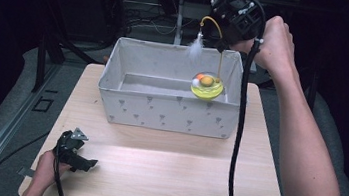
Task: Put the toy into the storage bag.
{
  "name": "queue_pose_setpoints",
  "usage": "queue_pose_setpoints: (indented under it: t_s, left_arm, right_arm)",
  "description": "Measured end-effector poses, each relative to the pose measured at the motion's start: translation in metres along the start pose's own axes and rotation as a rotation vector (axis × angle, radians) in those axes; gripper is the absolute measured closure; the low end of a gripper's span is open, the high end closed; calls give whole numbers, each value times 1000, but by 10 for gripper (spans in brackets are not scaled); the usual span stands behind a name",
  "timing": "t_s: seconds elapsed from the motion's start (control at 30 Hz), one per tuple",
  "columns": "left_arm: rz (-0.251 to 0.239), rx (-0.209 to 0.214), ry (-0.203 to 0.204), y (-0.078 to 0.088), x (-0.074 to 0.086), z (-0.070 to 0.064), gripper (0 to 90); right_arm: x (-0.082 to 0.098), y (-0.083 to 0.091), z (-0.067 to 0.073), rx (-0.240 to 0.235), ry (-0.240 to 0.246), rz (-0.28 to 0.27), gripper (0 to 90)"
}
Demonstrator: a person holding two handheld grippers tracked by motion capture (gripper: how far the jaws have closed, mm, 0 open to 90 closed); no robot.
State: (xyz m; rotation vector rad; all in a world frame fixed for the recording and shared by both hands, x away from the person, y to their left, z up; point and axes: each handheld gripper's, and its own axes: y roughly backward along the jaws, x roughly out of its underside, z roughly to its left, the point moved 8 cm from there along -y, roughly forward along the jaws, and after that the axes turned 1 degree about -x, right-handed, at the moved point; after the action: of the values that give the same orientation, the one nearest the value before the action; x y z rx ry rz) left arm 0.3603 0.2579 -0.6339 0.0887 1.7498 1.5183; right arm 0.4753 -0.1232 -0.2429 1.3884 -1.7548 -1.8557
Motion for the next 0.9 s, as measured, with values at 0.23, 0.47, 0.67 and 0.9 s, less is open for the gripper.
queue_pose_setpoints:
  t_s: [0.23,0.47,0.67,0.9]
  left_arm:
    - [1,1,-2,0,0,0,10]
    - [-3,-2,-2,0,0,0,10]
    - [-1,0,-1,0,0,1,10]
    - [2,1,-6,0,0,0,10]
  right_arm:
    - [-6,-5,-13,47,-26,-10,888]
    - [-5,-18,-30,44,-84,12,888]
    - [-2,-26,-40,44,-110,23,888]
    - [1,-36,-49,48,-135,32,888]
